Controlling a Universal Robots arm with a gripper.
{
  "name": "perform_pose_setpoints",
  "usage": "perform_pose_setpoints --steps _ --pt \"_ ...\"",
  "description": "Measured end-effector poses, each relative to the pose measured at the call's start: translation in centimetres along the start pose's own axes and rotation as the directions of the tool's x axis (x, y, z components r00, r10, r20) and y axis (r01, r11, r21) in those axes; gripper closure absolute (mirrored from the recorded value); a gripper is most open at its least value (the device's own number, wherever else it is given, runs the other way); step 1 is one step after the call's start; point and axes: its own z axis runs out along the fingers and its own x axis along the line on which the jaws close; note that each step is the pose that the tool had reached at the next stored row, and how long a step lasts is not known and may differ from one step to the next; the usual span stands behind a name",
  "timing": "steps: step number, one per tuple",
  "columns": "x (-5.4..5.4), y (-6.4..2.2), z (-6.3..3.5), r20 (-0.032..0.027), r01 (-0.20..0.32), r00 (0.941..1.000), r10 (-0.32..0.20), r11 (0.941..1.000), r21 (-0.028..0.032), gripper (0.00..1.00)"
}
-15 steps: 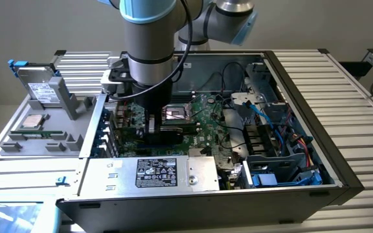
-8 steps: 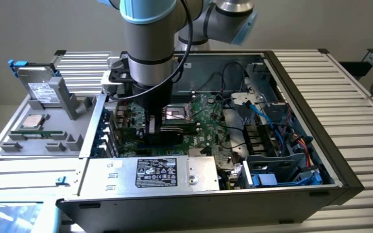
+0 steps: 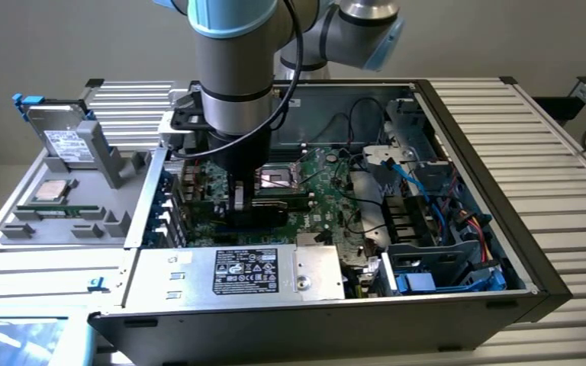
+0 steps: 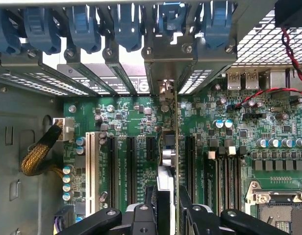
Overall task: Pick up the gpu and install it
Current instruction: 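Insert the gpu into the slot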
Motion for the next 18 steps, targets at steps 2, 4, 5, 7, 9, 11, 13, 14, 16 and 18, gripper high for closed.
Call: perform_pose_setpoints --steps 2,4,5,7,9,11,13,14,16,18 --pt "-0.01 0.01 0.03 -0.0001 0.000 1.0000 0.000 1.0000 0.0000 0.72" --pt "-0.04 0.01 0.09 0.0001 0.000 1.0000 0.000 1.0000 0.0002 0.72" --pt "-0.05 0.02 0.10 0.0001 0.000 1.0000 0.000 1.0000 0.0002 0.72" --pt "-0.09 0.03 0.13 0.0003 -0.003 1.0000 0.003 1.0000 0.0001 0.72" --pt "-0.18 0.07 0.14 0.0000 -0.004 1.0000 0.004 1.0000 0.0002 0.72" --pt "-0.18 0.08 0.15 0.0001 -0.004 1.0000 0.004 1.0000 0.0001 0.72" --pt "-0.19 0.13 0.15 0.0002 -0.004 1.0000 0.004 1.0000 0.0003 0.72" --pt "-0.19 0.17 0.16 0.0002 -0.004 1.0000 0.004 1.0000 0.0003 0.72" --pt "-0.18 0.25 0.16 0.0002 -0.004 1.0000 0.004 1.0000 0.0002 0.72" --pt "-0.17 0.26 0.15 0.0001 -0.004 1.0000 0.004 1.0000 0.0000 0.72"
